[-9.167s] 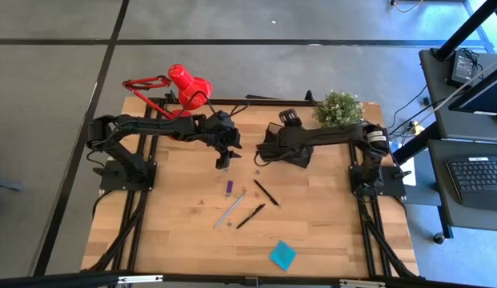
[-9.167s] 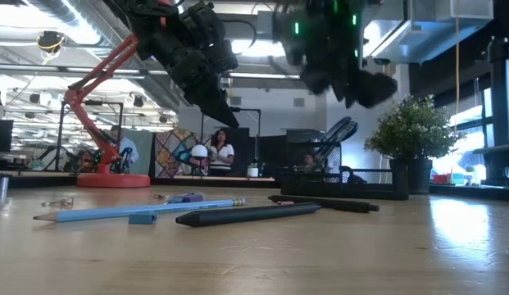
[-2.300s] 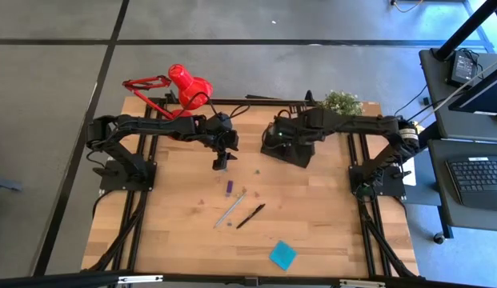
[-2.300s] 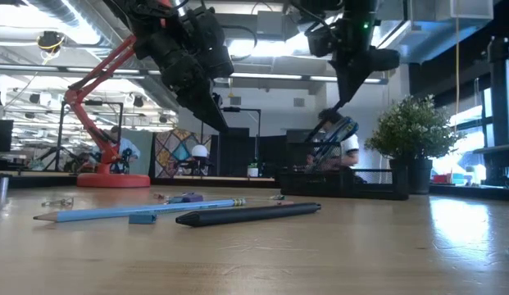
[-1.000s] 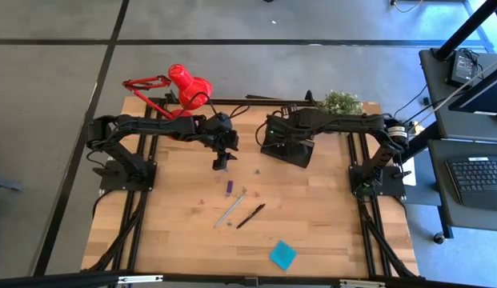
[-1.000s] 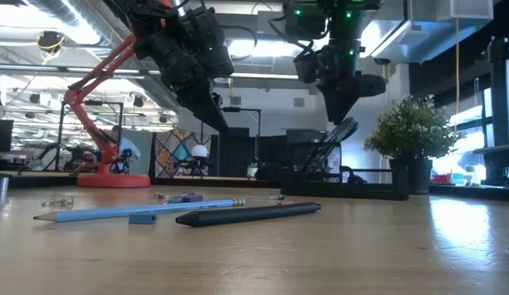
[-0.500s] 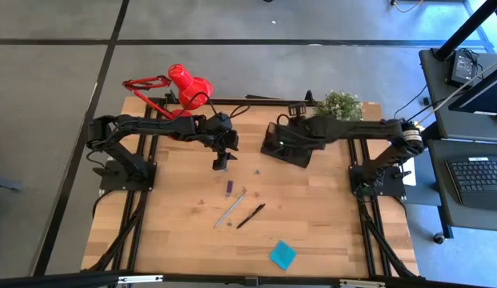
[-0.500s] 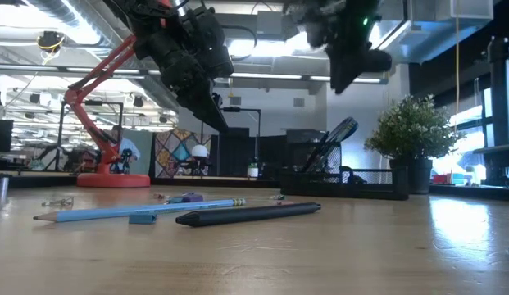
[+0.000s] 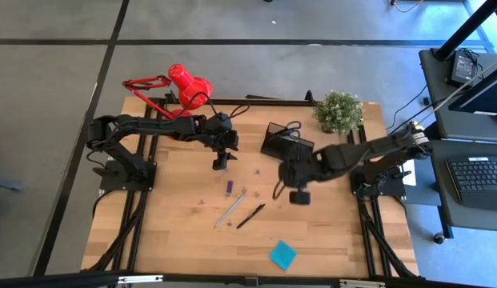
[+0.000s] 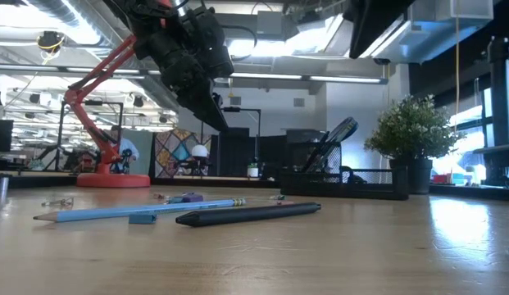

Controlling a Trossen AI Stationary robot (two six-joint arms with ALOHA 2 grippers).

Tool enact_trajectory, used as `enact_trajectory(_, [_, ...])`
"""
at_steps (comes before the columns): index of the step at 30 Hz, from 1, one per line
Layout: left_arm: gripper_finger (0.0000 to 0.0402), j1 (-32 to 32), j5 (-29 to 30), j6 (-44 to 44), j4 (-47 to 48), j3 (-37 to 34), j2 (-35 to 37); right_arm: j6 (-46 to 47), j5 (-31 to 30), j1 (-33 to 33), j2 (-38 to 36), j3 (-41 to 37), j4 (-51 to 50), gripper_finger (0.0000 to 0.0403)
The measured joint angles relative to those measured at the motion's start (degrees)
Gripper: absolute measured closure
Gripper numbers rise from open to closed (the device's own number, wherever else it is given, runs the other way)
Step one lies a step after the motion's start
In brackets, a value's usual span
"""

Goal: Pick and place office supplies into organizer
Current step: Put the blue sticky note into the black desk organizer

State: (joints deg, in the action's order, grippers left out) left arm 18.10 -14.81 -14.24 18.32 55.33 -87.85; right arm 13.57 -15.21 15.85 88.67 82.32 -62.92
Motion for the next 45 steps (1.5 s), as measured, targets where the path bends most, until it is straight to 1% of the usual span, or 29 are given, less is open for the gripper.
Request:
enact_trajectory(5, [0.0233,0.0,0.0,0.0,-0.8,0.0,0.0,4.1,0.3,6.0,2.3,0.0,3.1,0.0290])
enact_trajectory(8, [0.0233,0.0,0.0,0.2,-0.9,0.0,0.0,3.8,0.3,9.2,4.3,0.0,5.4,0.0290])
enact_trajectory(12, [0.0233,-0.4,0.0,1.5,-0.8,0.0,0.0,1.0,-0.2,12.4,7.2,-0.4,7.8,0.0290])
enact_trajectory(15, [0.0233,-1.3,0.0,1.5,-0.7,0.0,0.0,-0.8,-0.5,13.6,7.9,-3.9,12.9,0.0290])
enact_trajectory(19, [0.0233,-2.8,0.0,0.9,-0.9,0.0,0.0,-2.4,-0.6,13.4,6.9,-12.4,23.9,0.0290])
enact_trajectory(24, [0.0233,-4.4,0.0,0.2,-1.6,0.0,0.0,-1.8,-0.6,12.2,3.4,-21.4,31.6,0.0290])
enact_trajectory(29, [0.0233,-5.5,0.0,0.1,-1.8,0.0,0.0,-5.7,-0.7,10.9,-2.6,-31.0,43.6,0.0290])
enact_trajectory(34, [0.0233,-6.1,0.0,0.9,-2.2,0.0,0.0,-8.6,-0.7,10.1,-9.2,-39.1,48.5,0.0290])
enact_trajectory(39, [0.0233,-7.1,0.0,3.9,-4.5,0.0,0.0,-11.0,-0.6,9.3,-14.5,-44.7,52.9,0.0290])
enact_trajectory(45, [0.0233,-9.6,0.0,2.1,-8.8,0.0,0.0,-10.9,-0.6,9.3,-16.5,-47.0,56.4,0.0290])
